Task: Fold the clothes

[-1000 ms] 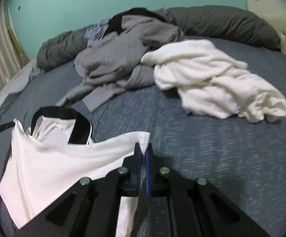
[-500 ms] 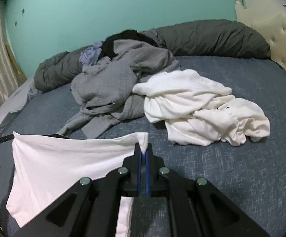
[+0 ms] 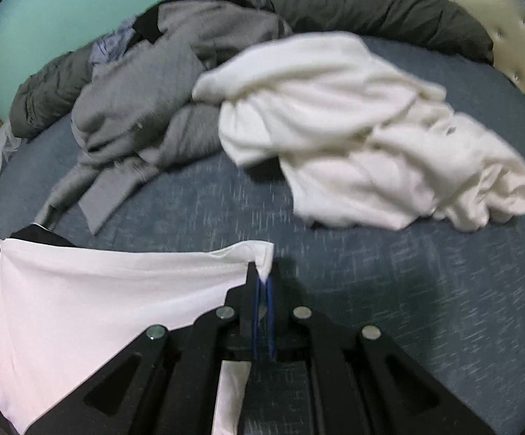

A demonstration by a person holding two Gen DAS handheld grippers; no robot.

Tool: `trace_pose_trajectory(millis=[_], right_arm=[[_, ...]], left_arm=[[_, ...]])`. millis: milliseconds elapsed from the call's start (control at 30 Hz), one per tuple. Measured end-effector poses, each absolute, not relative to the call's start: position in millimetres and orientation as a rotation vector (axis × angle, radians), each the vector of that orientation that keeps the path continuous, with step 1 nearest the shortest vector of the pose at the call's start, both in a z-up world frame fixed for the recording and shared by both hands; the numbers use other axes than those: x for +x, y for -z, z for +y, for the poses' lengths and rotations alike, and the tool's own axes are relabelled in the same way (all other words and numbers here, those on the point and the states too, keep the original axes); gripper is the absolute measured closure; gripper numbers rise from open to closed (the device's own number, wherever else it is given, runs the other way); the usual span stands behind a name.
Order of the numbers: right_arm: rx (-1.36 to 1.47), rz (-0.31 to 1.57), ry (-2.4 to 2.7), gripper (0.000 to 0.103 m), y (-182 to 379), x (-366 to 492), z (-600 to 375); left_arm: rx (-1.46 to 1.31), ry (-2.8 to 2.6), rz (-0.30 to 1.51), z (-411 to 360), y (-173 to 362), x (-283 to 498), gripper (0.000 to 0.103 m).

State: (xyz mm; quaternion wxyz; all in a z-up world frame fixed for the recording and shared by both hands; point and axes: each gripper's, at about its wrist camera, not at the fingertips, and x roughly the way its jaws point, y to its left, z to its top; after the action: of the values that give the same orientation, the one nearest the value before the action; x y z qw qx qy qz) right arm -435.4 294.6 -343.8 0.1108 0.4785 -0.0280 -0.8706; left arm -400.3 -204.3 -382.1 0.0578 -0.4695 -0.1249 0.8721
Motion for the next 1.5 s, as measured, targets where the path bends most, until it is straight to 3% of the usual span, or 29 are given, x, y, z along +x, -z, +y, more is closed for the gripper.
trace_pose_trajectory(millis=[100,167,233,300,567,700,1033,1133,1333,1500], right_arm=[[1.418,-0.097,2.558,0.097,348.4,-435.2,295.3],[1.419,-0.093,2.560,0.094,346.1,-434.2,297.3],[1.423,-0.102,2.562,0.081,341.6,-432.5,303.0],[1.429,-0.114,2.572,0.068,335.4,-428.5,311.3],[1.436,-0.257,2.477,0.068,315.0,-383.2,348.7],[1.428,-0.336,2.400,0.067,312.1,-334.0,364.7],[1.507,-0.548,2.225,0.061,327.9,-222.2,385.4],[1.519,-0.560,2.195,0.053,331.0,-193.2,383.9],[1.543,-0.608,2.151,0.052,338.5,-160.9,378.5],[1.601,-0.540,2.138,0.053,345.8,-146.8,367.0]], left_arm=[[-1.431,-2.642,-0.368,-202.8,385.1,-400.5,0.095],[-1.438,-2.649,-0.361,-205.5,383.0,-397.3,0.086],[-1.435,-2.667,-0.371,-212.5,378.4,-393.1,0.068],[-1.443,-2.670,-0.428,-225.9,373.1,-386.5,0.066],[-1.437,-2.600,-0.528,-258.3,355.4,-323.0,0.066],[-1.483,-2.499,-0.623,-261.7,358.9,-280.8,0.053],[-1.559,-2.371,-0.670,-239.2,367.6,-181.9,0.051],[-1.575,-2.345,-0.683,-236.4,372.9,-158.0,0.051],[-1.604,-2.323,-0.696,-231.4,382.3,-130.1,0.051],[-1.612,-2.306,-0.706,-230.1,388.9,-119.5,0.051]])
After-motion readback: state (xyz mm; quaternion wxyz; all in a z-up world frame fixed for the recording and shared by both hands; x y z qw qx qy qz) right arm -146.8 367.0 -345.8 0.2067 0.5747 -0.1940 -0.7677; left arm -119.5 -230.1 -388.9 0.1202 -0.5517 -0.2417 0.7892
